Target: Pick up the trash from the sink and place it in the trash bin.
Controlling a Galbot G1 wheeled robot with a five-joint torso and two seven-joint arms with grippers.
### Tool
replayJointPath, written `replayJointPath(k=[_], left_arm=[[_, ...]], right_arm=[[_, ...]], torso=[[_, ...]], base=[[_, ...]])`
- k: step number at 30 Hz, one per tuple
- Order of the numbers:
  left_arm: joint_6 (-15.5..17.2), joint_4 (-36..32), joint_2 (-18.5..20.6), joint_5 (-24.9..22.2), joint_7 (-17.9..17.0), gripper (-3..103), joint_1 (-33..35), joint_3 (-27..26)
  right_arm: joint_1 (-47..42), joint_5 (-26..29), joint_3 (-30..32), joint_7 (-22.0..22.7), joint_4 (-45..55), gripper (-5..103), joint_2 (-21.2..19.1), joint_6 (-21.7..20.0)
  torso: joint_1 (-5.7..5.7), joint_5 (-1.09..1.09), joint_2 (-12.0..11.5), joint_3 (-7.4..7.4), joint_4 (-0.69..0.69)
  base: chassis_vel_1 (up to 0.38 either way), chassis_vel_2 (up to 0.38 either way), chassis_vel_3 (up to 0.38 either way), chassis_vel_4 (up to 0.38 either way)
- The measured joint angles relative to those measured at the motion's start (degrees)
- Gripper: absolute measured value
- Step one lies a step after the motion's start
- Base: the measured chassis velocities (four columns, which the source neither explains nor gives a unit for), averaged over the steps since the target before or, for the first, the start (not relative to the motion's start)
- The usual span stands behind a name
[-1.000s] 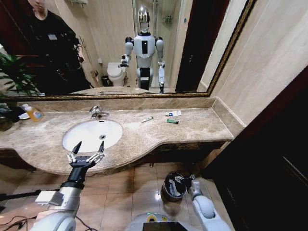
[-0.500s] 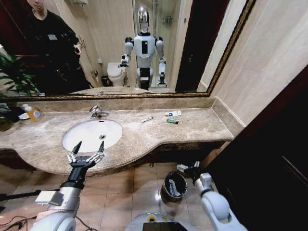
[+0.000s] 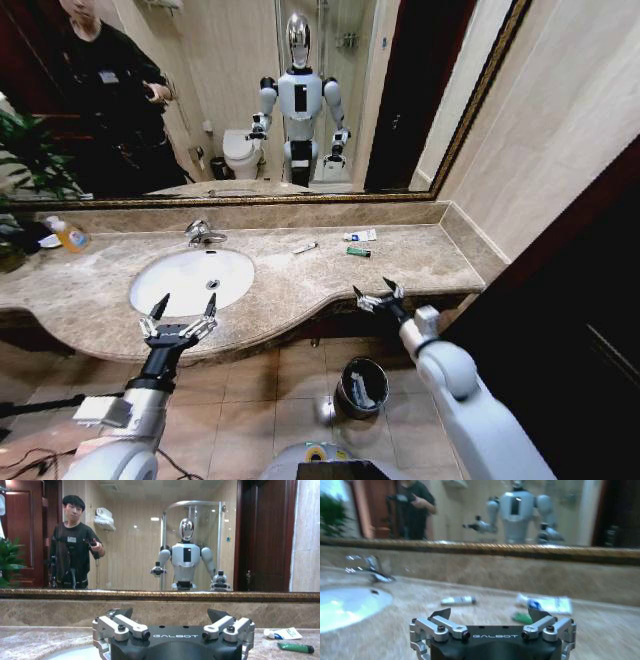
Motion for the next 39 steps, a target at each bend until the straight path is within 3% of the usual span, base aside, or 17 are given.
replayJointPath(k=[8, 9, 11, 21, 26, 34, 39], left_arm=[[0.0, 0.0, 0.0, 0.0, 0.0, 100, 0.0, 0.0], [0.0, 0.0, 0.0, 0.0, 0.0, 100, 0.0, 0.0], [0.0, 0.0, 0.0, 0.0, 0.0, 100, 0.0, 0.0], [0.0, 0.0, 0.0, 0.0, 0.0, 100, 0.0, 0.0], [0.0, 0.0, 0.0, 0.0, 0.0, 100, 0.0, 0.0], [0.0, 0.0, 0.0, 0.0, 0.0, 100, 0.0, 0.0], [0.0, 0.0, 0.0, 0.0, 0.0, 100, 0.0, 0.0]], right_arm=[[11.4, 2.0, -1.3, -11.4, -12.2, 100, -3.0, -0.7], [15.1, 1.9, -1.7, -15.9, -15.9, 100, -3.6, -0.9], [20.1, 0.7, -3.1, -20.7, -20.8, 100, -4.0, -0.7], [34.5, -3.0, -12.5, -27.5, -38.7, 100, -2.3, 2.3], [39.9, -6.4, -14.3, -31.2, -46.1, 100, -0.5, 4.5], [45.5, -7.9, -17.0, -31.7, -52.4, 100, 0.0, 3.5], [45.8, -7.4, -19.0, -31.5, -52.6, 100, -2.4, 0.9]], torso=[[-0.01, 0.01, 0.0, 0.0, -0.02], [0.0, -0.01, 0.0, 0.0, -0.01], [0.0, -0.01, 0.0, 0.0, -0.02], [0.0, -0.01, 0.0, 0.0, -0.01], [-0.01, -0.02, 0.0, -0.01, -0.01], [-0.01, -0.02, 0.0, -0.01, 0.0], [-0.01, -0.02, 0.0, -0.01, -0.02]], base=[[0.0, 0.0, 0.0, 0.0], [0.0, 0.0, 0.0, 0.0], [0.0, 0.0, 0.0, 0.0], [0.0, 0.0, 0.0, 0.0], [0.0, 0.0, 0.0, 0.0], [0.0, 0.0, 0.0, 0.0], [0.0, 0.0, 0.0, 0.0]])
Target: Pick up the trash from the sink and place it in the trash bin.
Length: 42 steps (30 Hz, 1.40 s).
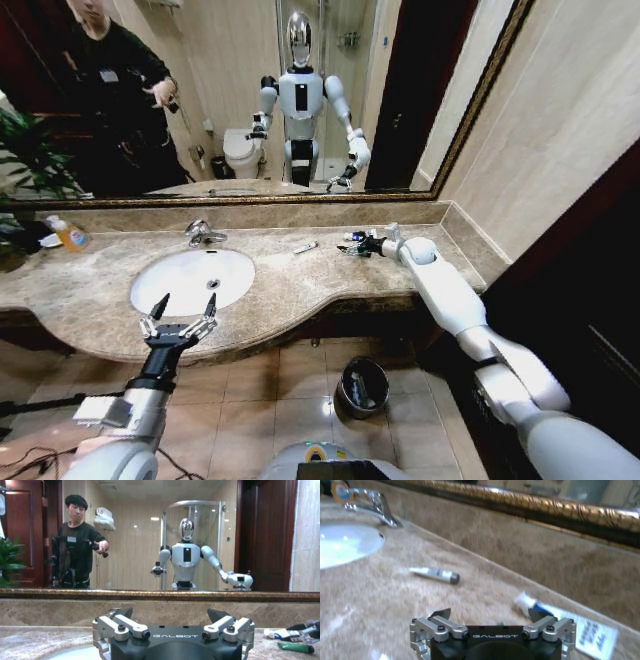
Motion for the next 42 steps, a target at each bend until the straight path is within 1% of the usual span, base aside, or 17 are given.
replayJointPath(k=[5, 10, 13, 15, 16, 19, 20, 22, 24, 26, 27, 28, 31, 33, 35, 40, 42], left_arm=[[0.0, 0.0, 0.0, 0.0, 0.0, 100, 0.0, 0.0], [0.0, 0.0, 0.0, 0.0, 0.0, 100, 0.0, 0.0], [0.0, 0.0, 0.0, 0.0, 0.0, 100, 0.0, 0.0], [0.0, 0.0, 0.0, 0.0, 0.0, 100, 0.0, 0.0], [0.0, 0.0, 0.0, 0.0, 0.0, 100, 0.0, 0.0], [0.0, 0.0, 0.0, 0.0, 0.0, 100, 0.0, 0.0], [0.0, 0.0, 0.0, 0.0, 0.0, 100, 0.0, 0.0], [0.0, 0.0, 0.0, 0.0, 0.0, 100, 0.0, 0.0], [0.0, 0.0, 0.0, 0.0, 0.0, 100, 0.0, 0.0], [0.0, 0.0, 0.0, 0.0, 0.0, 100, 0.0, 0.0], [0.0, 0.0, 0.0, 0.0, 0.0, 100, 0.0, 0.0], [0.0, 0.0, 0.0, 0.0, 0.0, 100, 0.0, 0.0], [0.0, 0.0, 0.0, 0.0, 0.0, 100, 0.0, 0.0], [0.0, 0.0, 0.0, 0.0, 0.0, 100, 0.0, 0.0], [0.0, 0.0, 0.0, 0.0, 0.0, 100, 0.0, 0.0], [0.0, 0.0, 0.0, 0.0, 0.0, 100, 0.0, 0.0], [0.0, 0.0, 0.0, 0.0, 0.0, 100, 0.0, 0.0]], right_arm=[[-0.3, -0.6, -1.3, -0.5, -0.8, 100, -1.6, -0.3], [-0.4, -0.7, -0.7, -0.5, -2.9, 101, -1.5, -0.2], [-0.4, -0.7, -0.2, -0.2, -3.6, 93, -1.3, -0.2], [-0.6, -0.7, 0.2, -0.1, -4.0, 84, -1.3, -0.2], [-0.6, -0.7, 0.2, -0.1, -4.0, 84, -1.3, -0.2], [-1.2, -0.9, 1.0, -0.1, -4.0, 71, -1.3, -0.2], [-1.2, -0.9, 1.0, -0.1, -4.0, 71, -1.3, -0.2], [-1.9, -0.9, 1.4, 0.0, -3.5, 63, -1.3, -0.2], [-2.1, -0.9, 1.5, 0.1, -3.3, 63, -1.4, -0.2], [-2.6, -0.9, 1.9, 0.3, -2.8, 53, -1.4, -0.1], [-2.6, -0.9, 1.9, 0.3, -2.8, 53, -1.4, -0.1], [-3.0, -0.9, 2.2, 0.4, -2.5, 42, -1.4, 0.0], [-3.7, -0.8, 2.6, 0.9, -1.8, 36, -1.4, 0.0], [-4.4, -0.7, 3.0, 1.5, -0.9, 26, -1.5, -0.1], [-5.3, 0.2, 3.3, 2.8, 0.6, 19, -1.7, -0.4], [-7.8, 4.5, 3.6, 7.7, 4.2, 17, -2.1, -0.7], [-11.1, 9.5, 4.4, 14.8, 9.3, 10, -2.6, -1.5]], torso=[[-0.01, 0.01, 0.0, 0.0, 0.0], [-0.01, 0.01, 0.0, 0.0, 0.0], [0.0, 0.01, 0.0, 0.0, 0.0], [-0.01, 0.0, 0.0, 0.0, 0.0], [-0.01, 0.0, 0.0, 0.0, 0.0], [-0.01, 0.0, 0.0, 0.0, 0.0], [-0.01, 0.0, 0.0, 0.0, 0.0], [-0.01, 0.01, 0.0, 0.0, 0.0], [-0.01, 0.0, 0.0, 0.0, 0.0], [-0.01, 0.0, 0.0, 0.0, 0.01], [-0.01, 0.0, 0.0, 0.0, 0.01], [-0.01, 0.0, 0.0, 0.0, 0.01], [-0.01, 0.0, 0.0, 0.0, 0.0], [0.0, 0.01, 0.0, 0.0, 0.01], [0.0, 0.0, 0.0, 0.0, 0.0], [0.0, 0.0, 0.0, 0.0, 0.0], [0.0, 0.01, 0.0, 0.0, 0.01]], base=[[0.0, 0.0, 0.0, 0.0], [0.0, 0.0, 0.0, 0.0], [0.0, 0.0, 0.0, 0.0], [0.0, 0.0, 0.0, 0.0], [0.0, 0.0, 0.0, 0.0], [0.0, 0.0, 0.0, 0.0], [0.0, 0.0, 0.0, 0.0], [0.0, 0.0, 0.0, 0.0], [0.0, 0.0, 0.0, 0.0], [0.0, 0.0, 0.0, 0.0], [0.0, 0.0, 0.0, 0.0], [0.0, 0.0, 0.0, 0.0], [0.0, 0.0, 0.0, 0.0], [0.0, 0.0, 0.0, 0.0], [0.0, 0.0, 0.0, 0.0], [0.0, 0.0, 0.0, 0.0], [0.0, 0.0, 0.0, 0.0]])
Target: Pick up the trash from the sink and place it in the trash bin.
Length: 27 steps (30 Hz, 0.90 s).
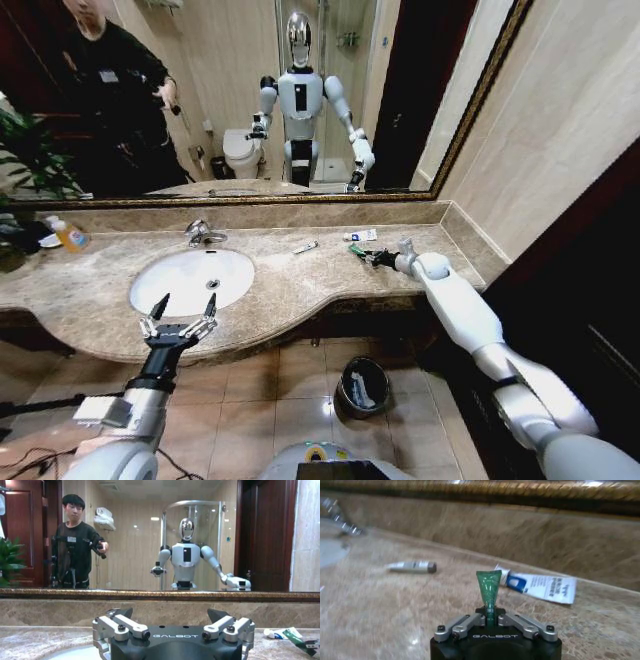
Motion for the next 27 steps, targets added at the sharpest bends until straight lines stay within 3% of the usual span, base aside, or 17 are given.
replayJointPath(k=[1, 4, 9, 13, 20, 27], left_arm=[[0.0, 0.0, 0.0, 0.0, 0.0, 100, 0.0, 0.0], [0.0, 0.0, 0.0, 0.0, 0.0, 100, 0.0, 0.0], [0.0, 0.0, 0.0, 0.0, 0.0, 100, 0.0, 0.0], [0.0, 0.0, 0.0, 0.0, 0.0, 100, 0.0, 0.0], [0.0, 0.0, 0.0, 0.0, 0.0, 100, 0.0, 0.0], [0.0, 0.0, 0.0, 0.0, 0.0, 100, 0.0, 0.0]], right_arm=[[0.0, 0.0, 0.0, 0.0, 0.0, 10, 0.0, 0.0], [-4.6, 5.5, 1.9, 7.5, 6.4, 3, -0.4, -0.2], [-9.7, 8.8, 4.7, 11.7, 12.5, 3, -0.7, 1.5], [-14.4, 9.9, 6.8, 14.8, 16.7, 3, -1.2, 5.1], [-27.4, 11.4, 11.9, 26.5, 25.1, 3, 0.0, 12.9], [-37.7, 8.4, 16.7, 26.6, 32.5, 3, 3.1, 16.7]], torso=[[0.0, 0.0, 0.0, 0.0, 0.0], [0.0, -0.01, 0.0, 0.0, 0.0], [0.0, -0.01, 0.0, 0.0, 0.0], [0.0, -0.01, 0.0, 0.0, 0.0], [0.0, 0.02, 0.0, 0.0, 0.0], [0.0, 0.0, 0.0, -0.01, 0.0]], base=[[0.0, 0.0, 0.0, 0.0], [0.0, 0.0, 0.0, 0.0], [0.0, 0.0, 0.0, 0.0], [0.0, 0.0, 0.0, 0.0], [0.0, 0.0, 0.0, 0.0], [0.0, 0.0, 0.0, 0.0]])
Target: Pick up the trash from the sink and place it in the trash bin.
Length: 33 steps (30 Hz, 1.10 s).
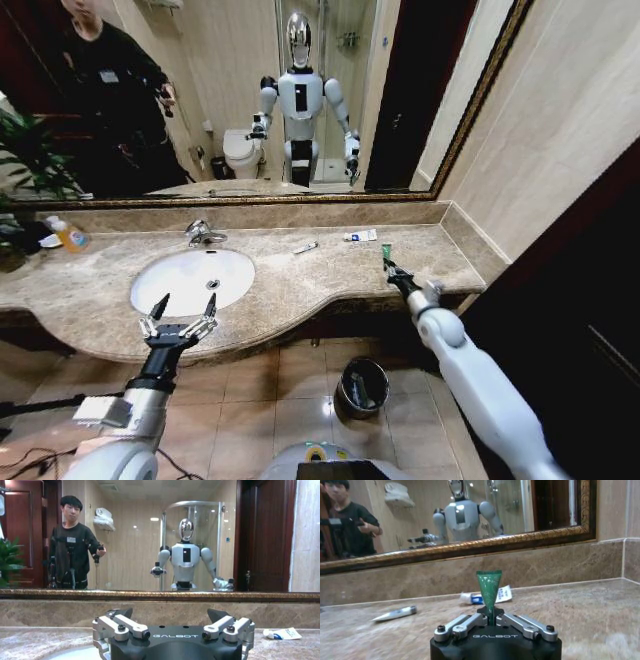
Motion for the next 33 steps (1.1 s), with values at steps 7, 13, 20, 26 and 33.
replayJointPath(k=[7, 13, 20, 26, 33], left_arm=[[0.0, 0.0, 0.0, 0.0, 0.0, 100, 0.0, 0.0], [0.0, 0.0, 0.0, 0.0, 0.0, 100, 0.0, 0.0], [0.0, 0.0, 0.0, 0.0, 0.0, 100, 0.0, 0.0], [0.0, 0.0, 0.0, 0.0, 0.0, 100, 0.0, 0.0], [0.0, 0.0, 0.0, 0.0, 0.0, 100, 0.0, 0.0]], right_arm=[[-9.3, -6.2, 1.5, -0.2, 2.8, 3, 5.2, 5.6], [-13.6, -14.5, 1.3, -1.2, -0.1, 3, 9.8, 9.9], [-15.9, -18.3, 0.1, -2.2, -5.9, 3, 14.2, 10.5], [-15.6, -18.7, -0.5, -1.5, -9.6, 3, 14.9, 8.5], [-14.8, -21.9, 0.3, -2.4, -15.7, 3, 14.5, 7.2]], torso=[[0.0, -0.02, 0.0, 0.0, -0.01], [0.0, 0.0, 0.0, 0.0, 0.0], [0.0, -0.01, 0.0, 0.0, -0.01], [0.0, -0.01, 0.0, 0.0, 0.0], [0.0, 0.0, 0.0, 0.01, 0.0]], base=[[0.0, 0.0, 0.0, 0.0], [0.0, 0.0, 0.0, 0.0], [0.0, 0.0, 0.0, 0.0], [0.0, 0.0, 0.0, 0.0], [0.0, 0.0, 0.0, 0.0]])
